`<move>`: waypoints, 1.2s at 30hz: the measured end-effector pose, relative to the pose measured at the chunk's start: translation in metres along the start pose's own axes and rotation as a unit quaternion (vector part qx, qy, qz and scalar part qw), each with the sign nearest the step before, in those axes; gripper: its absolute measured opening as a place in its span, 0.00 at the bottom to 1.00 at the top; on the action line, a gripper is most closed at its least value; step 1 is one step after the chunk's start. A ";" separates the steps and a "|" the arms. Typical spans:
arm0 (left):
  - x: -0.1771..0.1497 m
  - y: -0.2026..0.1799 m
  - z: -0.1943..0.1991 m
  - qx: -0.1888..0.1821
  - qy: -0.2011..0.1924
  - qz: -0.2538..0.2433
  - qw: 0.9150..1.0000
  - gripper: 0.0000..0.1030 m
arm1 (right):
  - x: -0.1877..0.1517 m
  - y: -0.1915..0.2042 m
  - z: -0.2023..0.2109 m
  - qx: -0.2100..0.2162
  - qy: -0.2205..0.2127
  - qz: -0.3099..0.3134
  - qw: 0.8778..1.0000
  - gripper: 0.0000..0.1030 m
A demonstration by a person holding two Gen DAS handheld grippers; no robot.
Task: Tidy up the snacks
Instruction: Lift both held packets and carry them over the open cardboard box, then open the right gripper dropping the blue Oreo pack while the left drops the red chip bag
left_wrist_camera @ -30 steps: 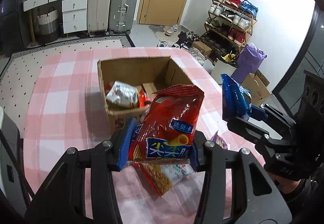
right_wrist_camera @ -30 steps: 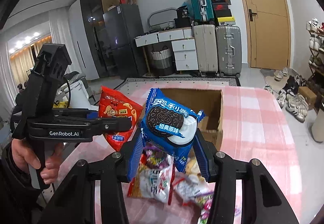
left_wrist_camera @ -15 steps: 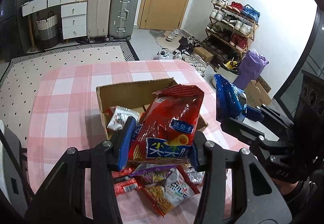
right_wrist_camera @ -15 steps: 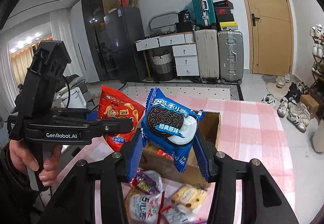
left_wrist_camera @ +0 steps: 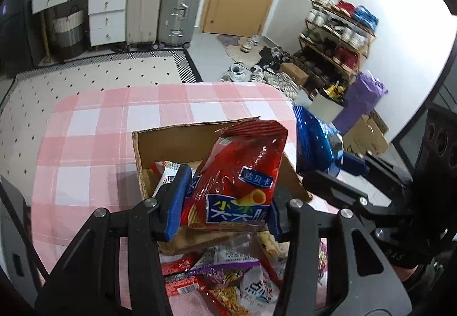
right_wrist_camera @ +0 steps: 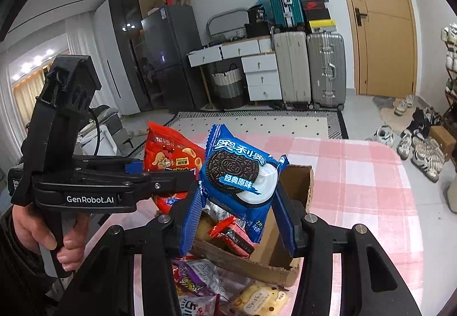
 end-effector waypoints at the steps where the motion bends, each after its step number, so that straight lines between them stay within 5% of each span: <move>1: -0.001 0.004 -0.005 -0.002 0.003 0.010 1.000 0.43 | -0.001 0.000 -0.003 0.001 0.003 -0.001 1.000 0.47; 28: -0.002 0.034 -0.089 0.011 0.042 0.039 0.998 0.44 | -0.021 -0.032 -0.089 -0.007 0.066 -0.022 0.998 0.48; 30: 0.000 0.037 -0.089 0.005 0.041 0.055 0.998 0.50 | -0.022 -0.033 -0.089 -0.006 0.064 -0.022 0.998 0.54; 31: 0.000 0.038 -0.089 0.001 0.041 0.063 0.997 0.64 | -0.022 -0.034 -0.087 -0.008 0.059 -0.023 0.998 0.62; 33: 0.001 0.042 -0.087 0.011 0.036 0.072 0.997 0.76 | -0.020 -0.034 -0.079 -0.009 0.046 -0.023 0.999 0.69; 36: 0.002 0.039 -0.080 0.015 0.029 0.066 0.997 0.77 | -0.018 -0.034 -0.069 -0.015 0.038 -0.019 0.999 0.70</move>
Point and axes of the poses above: each gripper's, at about its wrist camera, not at the fingertips, and z roughly against the way its jaws point, y to its left, x to its top, the point moved 4 cm from there along -z, roughly the way its jaws point, and after that the axes turned 5 degrees about z, right-handed, at the moved point
